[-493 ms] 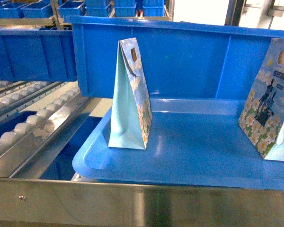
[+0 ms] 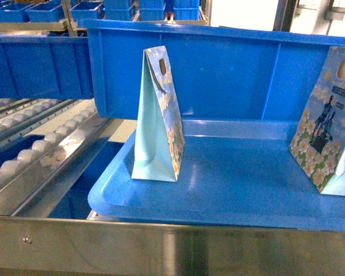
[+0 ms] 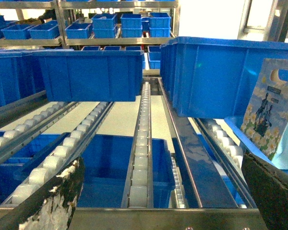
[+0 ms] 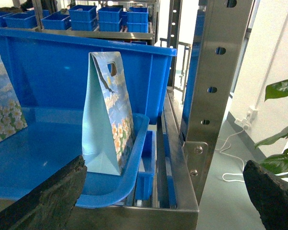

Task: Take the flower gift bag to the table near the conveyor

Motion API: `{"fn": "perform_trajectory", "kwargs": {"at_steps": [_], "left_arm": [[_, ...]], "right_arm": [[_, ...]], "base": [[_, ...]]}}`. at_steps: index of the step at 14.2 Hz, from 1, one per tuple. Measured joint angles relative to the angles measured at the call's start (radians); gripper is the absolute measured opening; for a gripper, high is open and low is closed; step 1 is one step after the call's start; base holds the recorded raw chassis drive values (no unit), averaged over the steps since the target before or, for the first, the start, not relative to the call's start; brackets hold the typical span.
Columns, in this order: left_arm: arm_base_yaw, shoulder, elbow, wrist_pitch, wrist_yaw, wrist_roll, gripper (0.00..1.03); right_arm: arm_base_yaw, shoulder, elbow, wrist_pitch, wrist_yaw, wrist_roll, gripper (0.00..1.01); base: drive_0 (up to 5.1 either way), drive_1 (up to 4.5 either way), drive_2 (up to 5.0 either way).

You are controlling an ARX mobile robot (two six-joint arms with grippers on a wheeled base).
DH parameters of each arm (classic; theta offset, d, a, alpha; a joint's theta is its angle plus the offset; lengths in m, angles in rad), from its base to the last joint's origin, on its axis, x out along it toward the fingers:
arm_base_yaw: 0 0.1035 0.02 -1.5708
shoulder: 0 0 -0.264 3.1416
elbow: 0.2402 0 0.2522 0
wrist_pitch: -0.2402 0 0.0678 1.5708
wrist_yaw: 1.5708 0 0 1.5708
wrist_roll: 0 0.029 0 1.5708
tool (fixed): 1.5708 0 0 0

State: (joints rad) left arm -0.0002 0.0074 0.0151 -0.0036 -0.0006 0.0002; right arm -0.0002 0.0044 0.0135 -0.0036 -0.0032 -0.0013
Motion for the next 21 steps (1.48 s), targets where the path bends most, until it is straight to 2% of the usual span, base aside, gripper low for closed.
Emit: {"fn": "perform_trajectory", "kwargs": {"at_steps": [10,11,12,13,14,15,17,18,19,20,21], "left_arm": [[0.0,0.006,0.0,0.013,0.006,-0.002,0.98],[0.009,0.063,0.002,0.107,0.051,0.006,0.98],[0.062,0.166,0.005,0.229,0.127,0.007,0.98],[0.111,0.269,0.015,0.324,0.152,0.002,0.98],[0.134,0.412,0.049,0.444,0.187,-0.012,0.98],[0.124,0.544,0.105,0.544,0.222,-0.02,0.98],[0.092,0.731,0.219,0.658,0.214,-0.033,0.98],[0.014,0.885,0.342,0.676,0.219,-0.067,0.98],[-0.13,1.022,0.486,0.683,0.176,-0.071,0.98],[-0.193,1.103,0.544,0.705,0.158,-0.067,0.98],[-0.196,1.109,0.547,0.706,0.156,-0.066,0.98]], "right_arm": [[0.001,0.001,0.0,0.003,0.0,0.0,0.98],[0.031,0.034,0.0,0.067,0.024,-0.004,0.98],[0.083,0.123,0.002,0.169,0.033,-0.011,0.98],[0.104,0.211,0.002,0.257,0.038,-0.016,0.98],[0.128,0.343,0.018,0.387,0.058,-0.026,0.98],[0.154,0.478,0.059,0.513,0.06,-0.032,0.98],[0.172,0.66,0.129,0.654,0.071,-0.037,0.98],[0.192,0.797,0.192,0.708,0.083,-0.041,0.98],[0.232,0.923,0.282,0.736,0.093,-0.053,0.98],[0.256,1.002,0.335,0.752,0.102,-0.055,0.98],[0.256,1.01,0.34,0.752,0.104,-0.055,0.98]], "base": [[0.0,0.0,0.0],[0.0,0.0,0.0],[0.0,0.0,0.0],[0.0,0.0,0.0],[0.0,0.0,0.0],[0.0,0.0,0.0],[0.0,0.0,0.0],[0.0,0.0,0.0],[0.0,0.0,0.0],[0.0,0.0,0.0],[0.0,0.0,0.0]]}}
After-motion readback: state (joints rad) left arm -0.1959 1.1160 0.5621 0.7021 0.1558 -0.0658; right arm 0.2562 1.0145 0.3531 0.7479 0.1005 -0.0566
